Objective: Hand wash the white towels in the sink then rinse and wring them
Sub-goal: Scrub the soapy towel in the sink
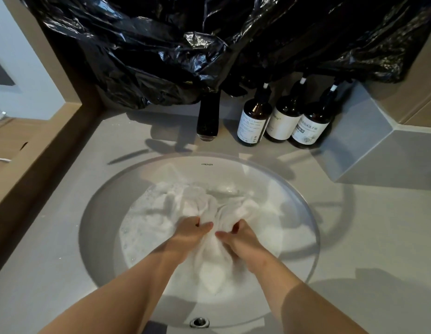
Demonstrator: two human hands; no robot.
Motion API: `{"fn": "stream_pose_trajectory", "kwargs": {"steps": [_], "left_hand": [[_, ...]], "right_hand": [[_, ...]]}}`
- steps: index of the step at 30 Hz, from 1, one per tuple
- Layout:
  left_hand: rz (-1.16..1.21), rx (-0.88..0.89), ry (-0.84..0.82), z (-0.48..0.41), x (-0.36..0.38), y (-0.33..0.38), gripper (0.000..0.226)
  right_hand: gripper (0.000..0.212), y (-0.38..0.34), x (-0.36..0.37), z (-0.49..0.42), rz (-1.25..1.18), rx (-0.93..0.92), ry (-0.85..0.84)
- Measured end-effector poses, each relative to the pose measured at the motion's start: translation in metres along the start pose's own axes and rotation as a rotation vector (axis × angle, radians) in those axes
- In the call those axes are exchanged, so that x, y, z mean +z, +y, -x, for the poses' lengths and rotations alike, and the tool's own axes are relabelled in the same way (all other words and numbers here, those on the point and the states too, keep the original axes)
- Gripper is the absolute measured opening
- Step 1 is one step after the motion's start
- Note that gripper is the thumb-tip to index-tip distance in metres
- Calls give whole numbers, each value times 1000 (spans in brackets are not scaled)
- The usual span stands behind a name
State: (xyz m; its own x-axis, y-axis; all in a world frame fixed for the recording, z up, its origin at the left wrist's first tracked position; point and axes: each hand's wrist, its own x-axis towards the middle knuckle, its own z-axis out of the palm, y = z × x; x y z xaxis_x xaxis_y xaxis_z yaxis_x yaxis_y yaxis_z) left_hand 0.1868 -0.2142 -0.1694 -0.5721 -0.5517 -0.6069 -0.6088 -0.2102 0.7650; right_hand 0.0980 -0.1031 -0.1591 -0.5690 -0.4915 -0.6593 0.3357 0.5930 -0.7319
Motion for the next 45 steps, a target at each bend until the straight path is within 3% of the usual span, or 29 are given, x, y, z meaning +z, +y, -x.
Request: {"fn": "stream_pose_trajectory", "kwargs": {"steps": [4, 6, 9, 12, 14, 17, 19, 20, 22, 24, 28, 31, 33, 37, 40, 43, 45], "left_hand": [[156, 117, 30, 8, -15, -3, 34], [184, 210, 63, 9, -22, 3, 39], [295, 264, 235, 15, -31, 28, 23], [492, 193, 337, 12, -32, 49, 54], [693, 139, 312, 20, -23, 56, 50], [781, 93, 139, 37, 9, 62, 33], [868, 169, 7, 43, 30, 61, 18], [850, 168, 45, 43, 34, 64, 12], [975, 95, 60, 40, 19, 70, 28], [889, 81, 109, 40, 9, 67, 33], [475, 166, -5, 52, 23, 59, 31], [512, 152, 64, 50, 21, 65, 31], [706, 116, 89, 42, 6, 65, 32], [686, 122, -160, 59, 1, 61, 35], [656, 91, -230, 57, -24, 63, 37], [633, 83, -296, 43, -50, 52, 74], [552, 103, -310, 37, -53, 47, 76]], "right_hand": [[28, -6, -3, -1, -14, -53, 62], [36, -11, -5, -1, -189, -96, 107], [39, -24, -11, 6, -399, -173, 185], [29, -40, -7, 22, -356, -324, 251], [9, -53, 13, 42, -109, -451, 268], [29, -61, 31, 47, 134, -485, 269], [34, -66, 27, 32, 36, -411, 312], [33, -64, 26, 29, -52, -372, 305], [31, -58, 34, 36, -140, -343, 242], [27, -53, 43, 49, -97, -380, 143], [30, -59, 21, 26, -124, -375, 270], [35, -59, 29, 27, -148, -320, 267], [32, -55, 45, 38, -144, -317, 203], [33, -52, 28, 20, -161, -266, 308], [50, -48, -1, 7, -319, -62, 379], [39, -48, -18, 10, -499, 5, 174], [29, -50, -23, 13, -602, -5, 3]]}}
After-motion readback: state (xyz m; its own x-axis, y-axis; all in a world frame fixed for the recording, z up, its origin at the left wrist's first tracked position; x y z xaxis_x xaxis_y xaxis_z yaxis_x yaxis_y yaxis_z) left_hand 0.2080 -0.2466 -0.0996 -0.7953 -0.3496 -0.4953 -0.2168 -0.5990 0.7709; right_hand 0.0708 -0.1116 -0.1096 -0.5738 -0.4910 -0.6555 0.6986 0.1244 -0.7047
